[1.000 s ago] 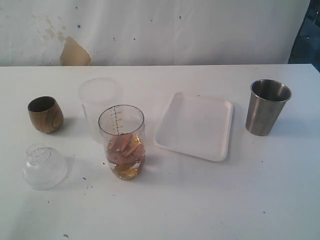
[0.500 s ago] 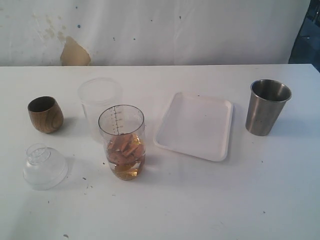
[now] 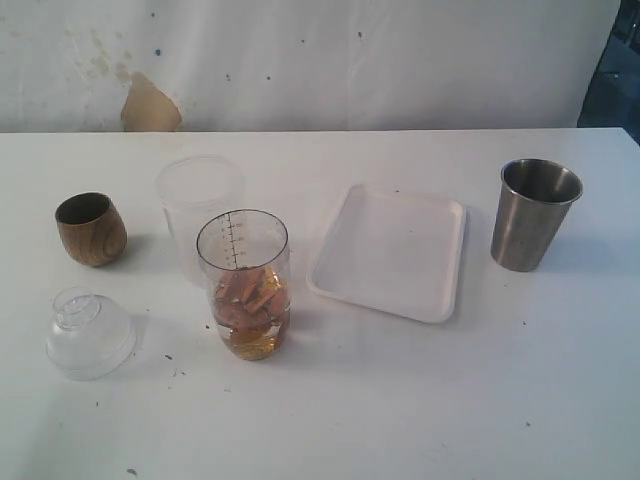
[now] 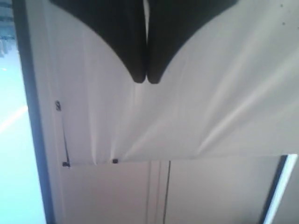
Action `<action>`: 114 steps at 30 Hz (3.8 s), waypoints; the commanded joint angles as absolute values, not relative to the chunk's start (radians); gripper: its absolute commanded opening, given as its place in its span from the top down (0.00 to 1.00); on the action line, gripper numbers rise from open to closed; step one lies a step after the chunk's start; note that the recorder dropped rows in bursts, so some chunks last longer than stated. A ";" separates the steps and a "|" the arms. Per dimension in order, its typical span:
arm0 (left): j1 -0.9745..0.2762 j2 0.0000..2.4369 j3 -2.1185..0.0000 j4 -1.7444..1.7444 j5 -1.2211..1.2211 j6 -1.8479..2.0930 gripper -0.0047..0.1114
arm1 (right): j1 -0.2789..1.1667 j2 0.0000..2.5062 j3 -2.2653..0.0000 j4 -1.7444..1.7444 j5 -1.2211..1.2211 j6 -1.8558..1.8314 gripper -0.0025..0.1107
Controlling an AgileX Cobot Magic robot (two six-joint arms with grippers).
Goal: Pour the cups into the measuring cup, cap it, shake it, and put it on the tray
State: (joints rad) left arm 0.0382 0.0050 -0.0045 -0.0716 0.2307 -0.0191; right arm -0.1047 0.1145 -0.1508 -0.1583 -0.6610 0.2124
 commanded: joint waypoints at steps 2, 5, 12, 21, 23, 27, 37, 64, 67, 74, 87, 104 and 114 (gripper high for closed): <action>0.036 0.000 0.000 -0.070 0.232 -0.021 0.96 | -0.101 0.027 -0.044 -0.078 -0.510 0.045 0.98; 0.036 0.000 0.000 -0.070 0.232 -0.021 0.96 | -0.101 0.012 0.000 -0.078 -0.474 0.059 0.98; 0.036 0.000 0.000 -0.070 0.232 -0.021 0.96 | -0.101 0.010 0.000 -0.080 -0.020 0.045 0.98; 0.036 0.000 0.000 -0.070 0.232 -0.021 0.96 | -0.101 0.010 0.000 -0.052 0.304 0.048 0.98; 0.036 0.000 0.000 -0.070 0.232 -0.021 0.96 | -0.101 0.010 0.000 -0.042 0.306 0.048 0.98; 0.036 0.000 0.000 -0.070 0.232 -0.021 0.96 | -0.101 0.010 0.000 -0.042 0.315 0.048 0.98; 0.036 0.000 0.000 -0.070 0.232 -0.021 0.96 | -0.101 0.010 0.000 -0.033 0.329 0.060 0.98; 0.036 0.000 0.000 -0.006 0.232 0.025 0.96 | -0.101 0.010 0.000 -0.033 0.331 0.060 0.98; 0.036 0.000 0.000 0.000 0.224 0.026 0.96 | -0.101 0.010 0.000 -0.033 0.331 0.060 0.98; 0.036 0.000 0.000 -0.011 -0.079 0.012 0.96 | -0.101 0.010 0.000 -0.033 0.331 0.060 0.98; 0.036 0.260 -0.425 -0.009 0.215 -0.246 0.96 | -0.101 0.010 0.000 -0.033 0.331 0.060 0.98; -0.106 1.376 -0.873 -0.236 0.733 0.274 0.96 | -0.101 0.010 0.000 -0.033 0.329 0.042 0.98; -0.191 1.565 -0.991 -0.179 0.767 0.241 0.40 | -0.101 0.010 0.000 -0.033 0.329 0.042 0.98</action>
State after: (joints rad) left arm -0.1876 1.5485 -0.9706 -0.2189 0.7470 0.2617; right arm -0.1047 0.0117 -0.0038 -0.0343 0.3335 0.0569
